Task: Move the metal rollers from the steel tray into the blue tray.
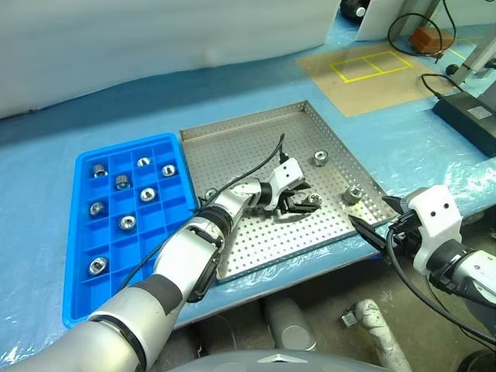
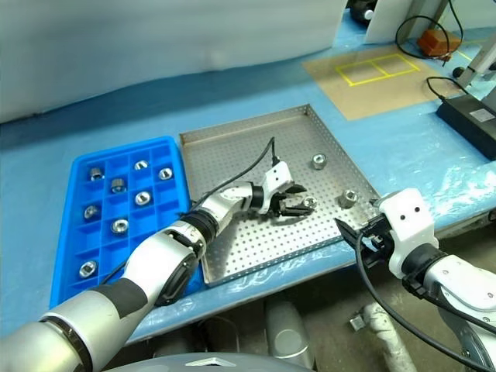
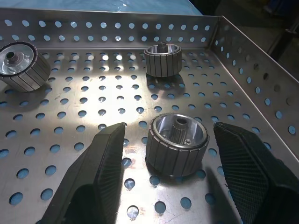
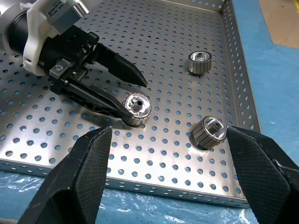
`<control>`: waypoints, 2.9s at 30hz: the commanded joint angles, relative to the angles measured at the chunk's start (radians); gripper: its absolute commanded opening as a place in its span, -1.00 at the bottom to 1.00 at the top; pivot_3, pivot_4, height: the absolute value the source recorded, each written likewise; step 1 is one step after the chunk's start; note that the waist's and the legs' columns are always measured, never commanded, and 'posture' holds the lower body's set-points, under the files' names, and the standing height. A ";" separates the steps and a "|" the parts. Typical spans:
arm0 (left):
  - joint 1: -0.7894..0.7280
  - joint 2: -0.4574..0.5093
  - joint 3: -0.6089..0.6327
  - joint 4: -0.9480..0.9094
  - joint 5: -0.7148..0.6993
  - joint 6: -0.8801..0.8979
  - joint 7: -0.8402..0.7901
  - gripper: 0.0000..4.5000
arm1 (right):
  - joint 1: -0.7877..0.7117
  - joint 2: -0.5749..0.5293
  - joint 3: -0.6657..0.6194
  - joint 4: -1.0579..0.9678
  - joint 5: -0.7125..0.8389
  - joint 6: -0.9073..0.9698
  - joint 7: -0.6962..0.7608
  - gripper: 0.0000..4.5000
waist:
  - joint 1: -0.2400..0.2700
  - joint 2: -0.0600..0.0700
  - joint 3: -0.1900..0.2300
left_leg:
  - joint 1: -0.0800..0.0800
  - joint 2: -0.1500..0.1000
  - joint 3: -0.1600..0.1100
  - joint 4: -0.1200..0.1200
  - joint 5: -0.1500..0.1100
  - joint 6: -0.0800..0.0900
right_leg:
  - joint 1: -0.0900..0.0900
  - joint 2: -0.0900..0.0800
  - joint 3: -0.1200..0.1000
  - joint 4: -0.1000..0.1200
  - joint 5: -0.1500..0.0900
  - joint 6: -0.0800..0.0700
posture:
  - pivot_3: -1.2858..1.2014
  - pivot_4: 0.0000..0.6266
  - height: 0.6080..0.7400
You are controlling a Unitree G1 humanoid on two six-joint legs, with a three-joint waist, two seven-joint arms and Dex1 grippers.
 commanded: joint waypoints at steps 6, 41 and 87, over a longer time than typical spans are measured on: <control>0.039 -0.264 -0.038 -0.004 0.020 -0.019 0.049 0.41 | -0.033 0.002 0.007 -0.018 0.011 -0.004 -0.039 0.79 | -0.015 0.000 0.000 | -0.001 -0.001 -0.002 0.000 -0.001 0.005 | 0.005 -0.003 -0.007 -0.005 -0.001 0.002 | -0.65 -0.52 1.00; 0.000 -0.164 0.053 -0.208 -0.181 0.005 -0.094 -0.21 | -0.130 -0.023 0.146 0.093 -0.024 -0.090 -0.075 0.79 | -0.014 0.000 0.000 | -0.002 -0.002 -0.003 0.000 -0.001 0.005 | 0.006 -0.005 -0.009 -0.006 -0.001 0.002 | -0.57 -0.52 1.00; 1.091 0.736 0.461 -1.815 -0.501 0.753 0.161 -0.21 | -0.984 0.333 0.744 1.195 -0.277 -0.785 0.463 0.79 | 0.400 0.002 0.001 | 0.001 0.017 -0.002 -0.007 0.013 -0.024 | -0.009 0.005 -0.012 0.028 -0.006 -0.008 | 0.19 -0.52 1.00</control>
